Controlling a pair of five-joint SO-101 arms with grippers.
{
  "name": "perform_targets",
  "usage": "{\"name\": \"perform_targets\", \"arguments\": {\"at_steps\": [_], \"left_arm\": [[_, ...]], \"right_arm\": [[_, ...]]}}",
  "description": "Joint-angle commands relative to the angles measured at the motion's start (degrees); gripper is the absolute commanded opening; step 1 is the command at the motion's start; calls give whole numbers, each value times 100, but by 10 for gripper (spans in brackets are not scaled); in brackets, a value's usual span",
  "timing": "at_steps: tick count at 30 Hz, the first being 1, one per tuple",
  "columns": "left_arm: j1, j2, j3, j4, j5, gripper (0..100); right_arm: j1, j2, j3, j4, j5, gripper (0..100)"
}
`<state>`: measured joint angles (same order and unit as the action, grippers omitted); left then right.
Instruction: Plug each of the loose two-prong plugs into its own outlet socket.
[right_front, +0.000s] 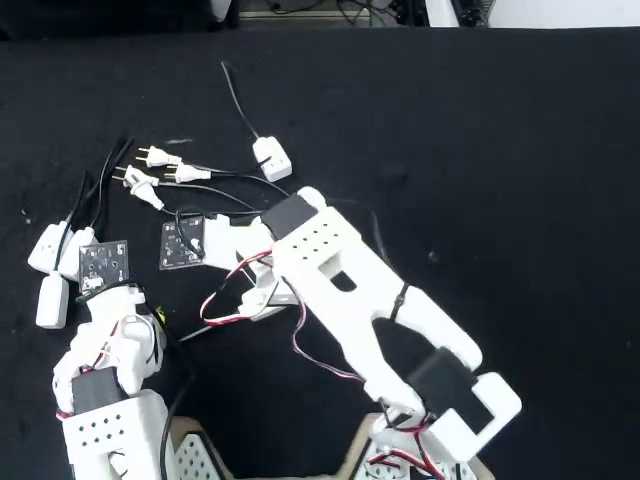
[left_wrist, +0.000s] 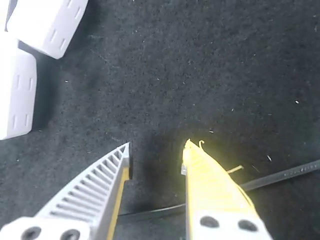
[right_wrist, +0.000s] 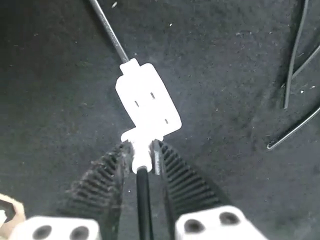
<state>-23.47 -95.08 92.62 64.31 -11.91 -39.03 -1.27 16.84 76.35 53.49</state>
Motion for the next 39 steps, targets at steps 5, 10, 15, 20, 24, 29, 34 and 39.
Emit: {"name": "perform_targets", "arguments": {"at_steps": [5,10,15,20,24,29,34,39], "left_arm": [[-31,-44,-303,-53,70,181],[-22,-44,-303,-53,70,181],[-22,-44,-303,-53,70,181],[-13,-44,-303,-53,70,181],[-13,-44,-303,-62,70,181],[-13,-44,-303,-62,70,182],[-13,-44,-295,-62,70,182],[-13,-44,-295,-62,70,182]], "right_arm": [[141,-22,-444,-70,44,10],[141,22,-444,-97,26,10],[273,13,-470,-141,26,10],[492,-22,-479,-334,-290,10],[475,22,-426,-352,-325,10],[457,-4,-444,-360,-589,10],[193,-31,-426,-211,-615,10],[9,4,-365,-237,-615,10]]}}
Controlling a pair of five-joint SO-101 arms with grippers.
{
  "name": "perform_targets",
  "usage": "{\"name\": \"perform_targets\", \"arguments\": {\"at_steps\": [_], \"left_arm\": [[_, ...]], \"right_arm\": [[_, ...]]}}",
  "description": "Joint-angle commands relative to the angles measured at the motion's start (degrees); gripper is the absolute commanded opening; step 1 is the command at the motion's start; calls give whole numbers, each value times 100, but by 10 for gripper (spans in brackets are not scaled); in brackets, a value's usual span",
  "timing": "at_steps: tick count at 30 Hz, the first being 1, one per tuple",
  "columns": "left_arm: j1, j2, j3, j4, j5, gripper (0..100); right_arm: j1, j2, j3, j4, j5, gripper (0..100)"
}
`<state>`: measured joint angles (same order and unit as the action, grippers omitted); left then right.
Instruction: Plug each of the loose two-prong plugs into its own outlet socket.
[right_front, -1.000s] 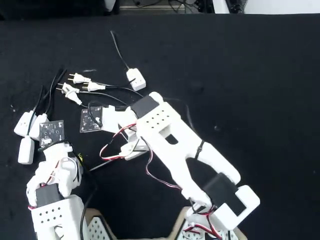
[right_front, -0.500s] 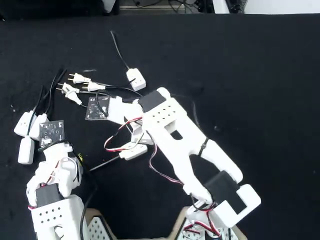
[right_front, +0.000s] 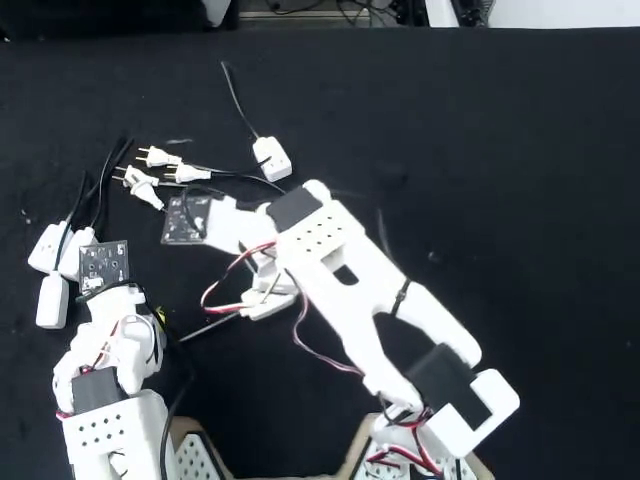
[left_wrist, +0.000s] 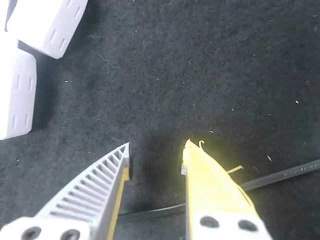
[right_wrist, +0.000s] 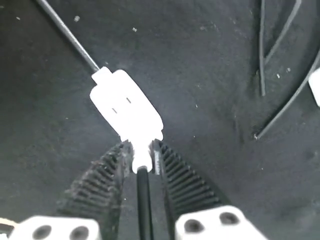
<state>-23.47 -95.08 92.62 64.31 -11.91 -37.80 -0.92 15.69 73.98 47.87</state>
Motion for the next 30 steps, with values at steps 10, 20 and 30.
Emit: {"name": "perform_targets", "arguments": {"at_steps": [10,20,30], "left_arm": [[-4,-44,-295,-62,62,182],[-4,-44,-295,-62,62,182],[-4,-44,-295,-62,62,183]], "right_arm": [[193,-66,-57,44,0,10],[105,-66,31,44,0,10],[97,-4,277,-88,149,10]]}}
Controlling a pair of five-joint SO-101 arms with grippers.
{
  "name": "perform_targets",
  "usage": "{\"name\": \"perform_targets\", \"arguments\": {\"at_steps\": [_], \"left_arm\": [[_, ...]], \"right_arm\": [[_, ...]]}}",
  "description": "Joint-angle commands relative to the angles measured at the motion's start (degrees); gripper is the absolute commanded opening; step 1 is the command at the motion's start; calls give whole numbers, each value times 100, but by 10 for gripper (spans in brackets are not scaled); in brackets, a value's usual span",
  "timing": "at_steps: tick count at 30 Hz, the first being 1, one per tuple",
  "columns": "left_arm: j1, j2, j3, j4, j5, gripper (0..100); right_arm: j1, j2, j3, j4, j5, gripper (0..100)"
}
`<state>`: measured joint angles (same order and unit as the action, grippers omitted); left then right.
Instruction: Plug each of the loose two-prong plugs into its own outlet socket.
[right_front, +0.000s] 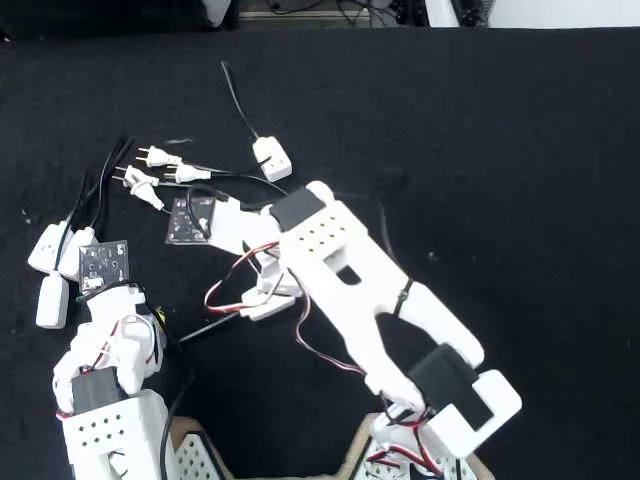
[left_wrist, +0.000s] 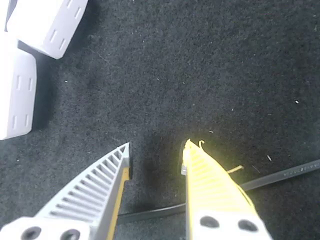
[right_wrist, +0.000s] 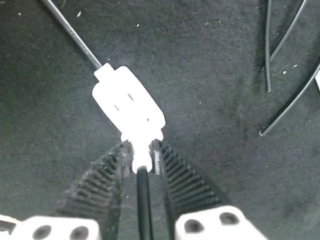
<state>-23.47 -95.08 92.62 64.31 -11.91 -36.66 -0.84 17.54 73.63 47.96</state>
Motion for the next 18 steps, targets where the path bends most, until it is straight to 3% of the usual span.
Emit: {"name": "perform_targets", "arguments": {"at_steps": [1,10,18], "left_arm": [[-4,-44,-295,-62,62,183],[-4,-44,-295,-70,62,183],[-4,-44,-286,-70,62,183]], "right_arm": [[-18,-13,136,-62,176,10],[-26,-22,321,-352,193,10],[-510,-22,312,-387,607,10]]}}
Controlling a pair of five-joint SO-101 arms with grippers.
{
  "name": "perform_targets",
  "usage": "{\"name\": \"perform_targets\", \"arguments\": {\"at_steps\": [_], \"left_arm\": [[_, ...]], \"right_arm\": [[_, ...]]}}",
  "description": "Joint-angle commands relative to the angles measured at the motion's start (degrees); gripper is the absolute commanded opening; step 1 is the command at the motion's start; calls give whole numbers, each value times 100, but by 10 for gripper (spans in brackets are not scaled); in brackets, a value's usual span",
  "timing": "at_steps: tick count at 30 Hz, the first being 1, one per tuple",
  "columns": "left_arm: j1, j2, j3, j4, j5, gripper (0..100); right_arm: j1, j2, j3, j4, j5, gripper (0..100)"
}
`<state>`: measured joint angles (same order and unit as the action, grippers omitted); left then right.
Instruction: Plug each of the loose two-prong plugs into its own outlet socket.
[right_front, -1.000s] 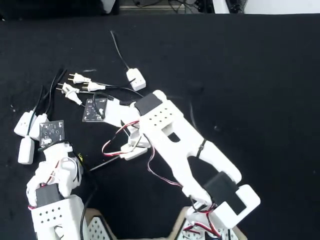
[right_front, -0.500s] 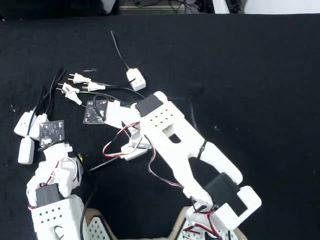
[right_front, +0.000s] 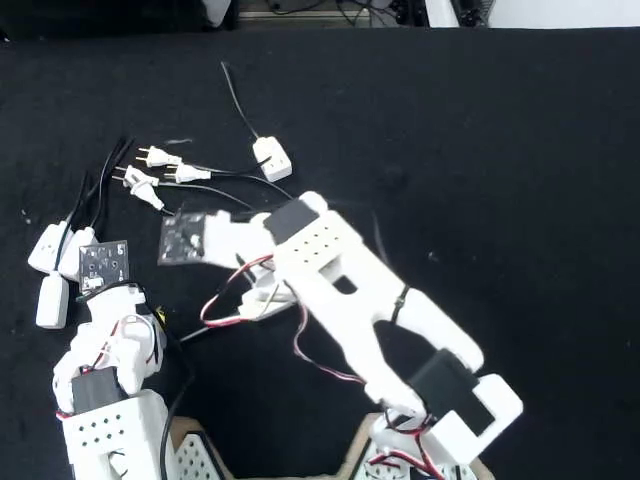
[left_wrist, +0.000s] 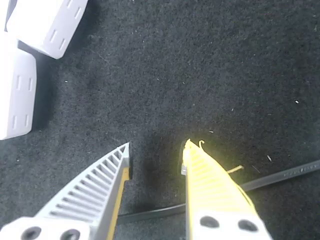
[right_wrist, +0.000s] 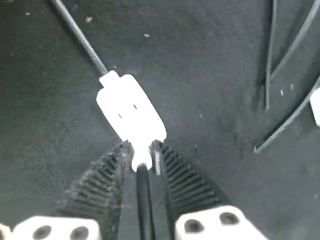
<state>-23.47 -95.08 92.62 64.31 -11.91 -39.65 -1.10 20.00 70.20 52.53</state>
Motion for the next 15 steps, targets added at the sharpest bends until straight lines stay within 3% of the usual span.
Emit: {"name": "perform_targets", "arguments": {"at_steps": [1,15], "left_arm": [[-4,-44,-286,-70,62,183],[-4,-44,-286,-79,62,183]], "right_arm": [[-211,4,66,-53,158,10],[527,-31,110,-9,167,10]]}}
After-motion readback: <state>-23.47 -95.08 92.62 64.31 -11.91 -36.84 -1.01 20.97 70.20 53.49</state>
